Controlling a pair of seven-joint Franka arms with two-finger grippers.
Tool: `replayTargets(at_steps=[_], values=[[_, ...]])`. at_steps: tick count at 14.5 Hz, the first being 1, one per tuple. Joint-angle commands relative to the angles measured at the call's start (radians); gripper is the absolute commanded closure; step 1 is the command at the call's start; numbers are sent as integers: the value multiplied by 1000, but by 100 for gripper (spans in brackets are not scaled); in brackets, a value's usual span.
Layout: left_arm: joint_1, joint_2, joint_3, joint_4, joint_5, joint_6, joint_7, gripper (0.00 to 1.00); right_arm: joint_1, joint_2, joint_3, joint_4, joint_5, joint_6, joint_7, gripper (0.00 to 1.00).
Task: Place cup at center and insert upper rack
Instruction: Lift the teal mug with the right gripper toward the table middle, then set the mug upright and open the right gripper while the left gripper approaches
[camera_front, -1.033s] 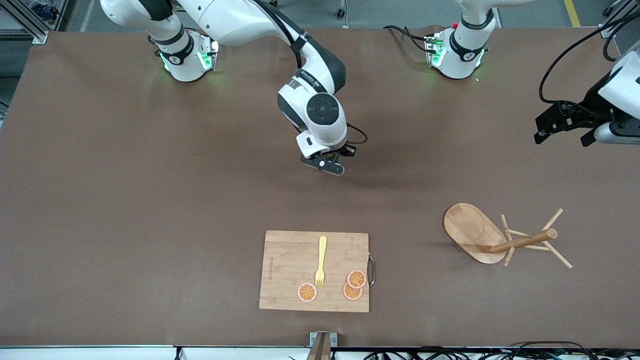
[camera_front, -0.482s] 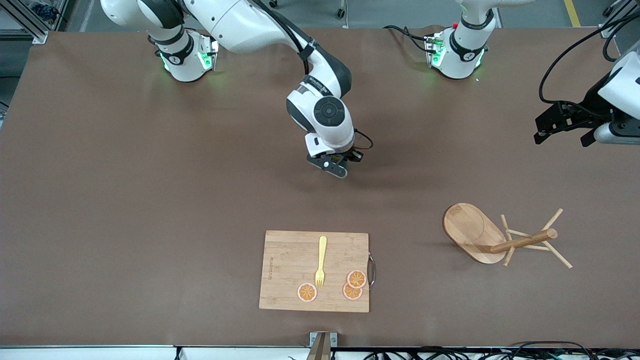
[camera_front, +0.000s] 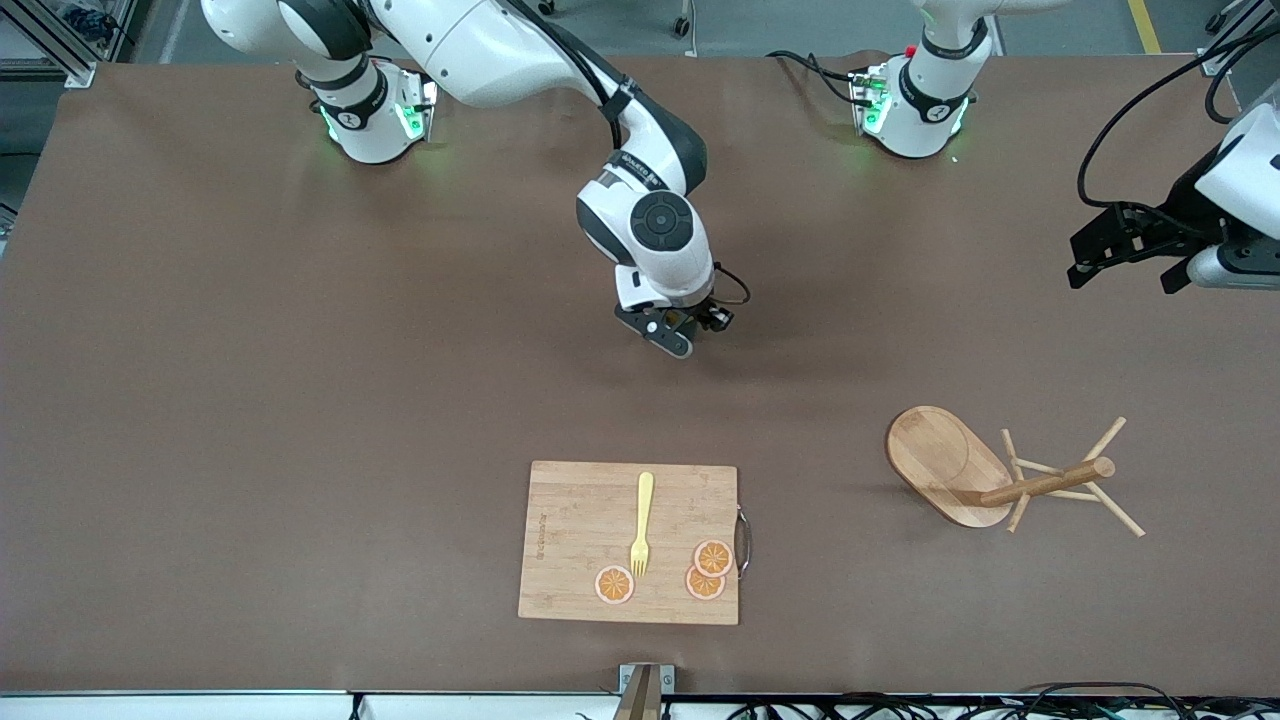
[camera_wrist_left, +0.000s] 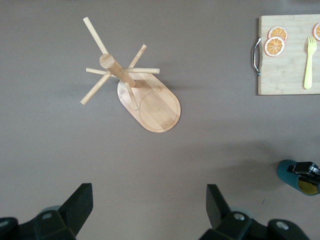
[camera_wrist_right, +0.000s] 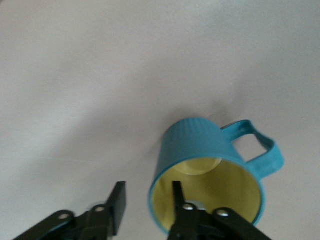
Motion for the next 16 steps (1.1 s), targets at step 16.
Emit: replayTargets(at_steps=[16], values=[[-46, 57, -463, 20, 19, 5, -648, 0, -697, -254, -9, 129, -3, -599, -836, 0]])
